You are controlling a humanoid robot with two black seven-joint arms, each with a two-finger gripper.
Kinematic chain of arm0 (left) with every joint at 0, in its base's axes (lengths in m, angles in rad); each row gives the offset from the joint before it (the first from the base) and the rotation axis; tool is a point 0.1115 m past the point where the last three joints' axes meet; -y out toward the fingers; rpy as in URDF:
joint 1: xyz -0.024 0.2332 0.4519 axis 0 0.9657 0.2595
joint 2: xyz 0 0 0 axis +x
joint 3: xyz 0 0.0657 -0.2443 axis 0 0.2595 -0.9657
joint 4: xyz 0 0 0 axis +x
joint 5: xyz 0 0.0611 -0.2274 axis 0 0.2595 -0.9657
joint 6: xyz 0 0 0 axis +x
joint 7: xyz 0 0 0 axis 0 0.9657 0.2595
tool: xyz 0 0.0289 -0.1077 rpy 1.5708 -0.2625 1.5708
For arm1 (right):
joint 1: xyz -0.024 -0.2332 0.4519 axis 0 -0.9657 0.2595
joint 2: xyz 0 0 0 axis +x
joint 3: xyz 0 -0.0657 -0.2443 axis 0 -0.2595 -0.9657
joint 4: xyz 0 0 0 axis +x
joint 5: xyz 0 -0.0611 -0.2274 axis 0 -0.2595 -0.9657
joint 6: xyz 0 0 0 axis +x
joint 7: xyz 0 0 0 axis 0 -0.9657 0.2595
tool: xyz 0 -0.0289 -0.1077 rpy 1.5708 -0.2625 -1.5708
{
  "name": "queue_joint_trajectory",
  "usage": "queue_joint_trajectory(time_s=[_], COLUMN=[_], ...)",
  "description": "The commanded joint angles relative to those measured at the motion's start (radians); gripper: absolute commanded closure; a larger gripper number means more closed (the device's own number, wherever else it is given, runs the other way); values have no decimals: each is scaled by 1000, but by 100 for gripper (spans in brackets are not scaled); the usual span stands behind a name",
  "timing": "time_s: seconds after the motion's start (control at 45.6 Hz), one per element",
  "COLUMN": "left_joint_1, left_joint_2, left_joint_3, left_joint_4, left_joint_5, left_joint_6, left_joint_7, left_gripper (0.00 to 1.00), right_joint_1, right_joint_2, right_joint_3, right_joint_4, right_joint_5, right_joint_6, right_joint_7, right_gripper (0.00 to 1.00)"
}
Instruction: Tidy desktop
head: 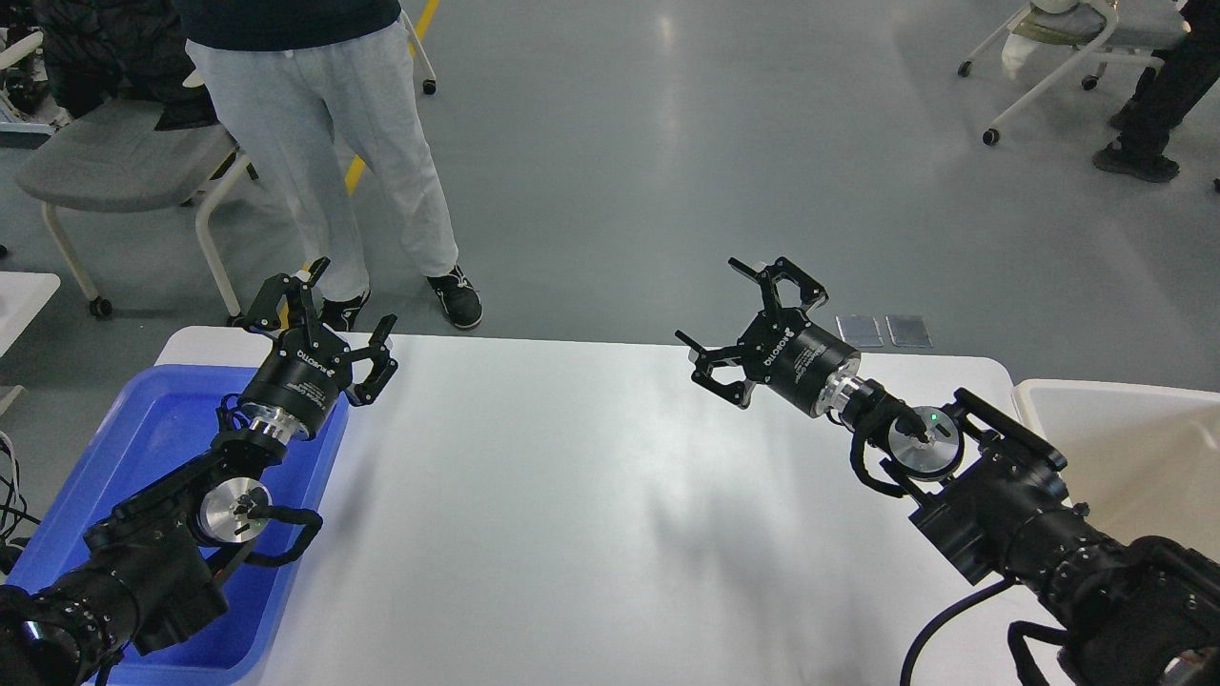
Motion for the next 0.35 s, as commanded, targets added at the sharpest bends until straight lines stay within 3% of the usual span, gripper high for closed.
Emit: queue_joint_trajectory(time_s=[0.0,0.329], left_joint_1=[0,0], left_joint_2=[0,1], left_joint_3=[0,0], left_joint_4=[0,0], left_joint_5=[0,0], left_joint_6=[0,0], left_joint_7=[0,0], left_gripper=[0,0], right_joint_1=[-18,-36], right_joint_2=[22,23], right_joint_3=[-3,-4], right_joint_4=[-36,-50], right_joint_5=[-2,0], right_joint_6=[0,1], right_joint_7=[13,13], right_gripper=[0,0])
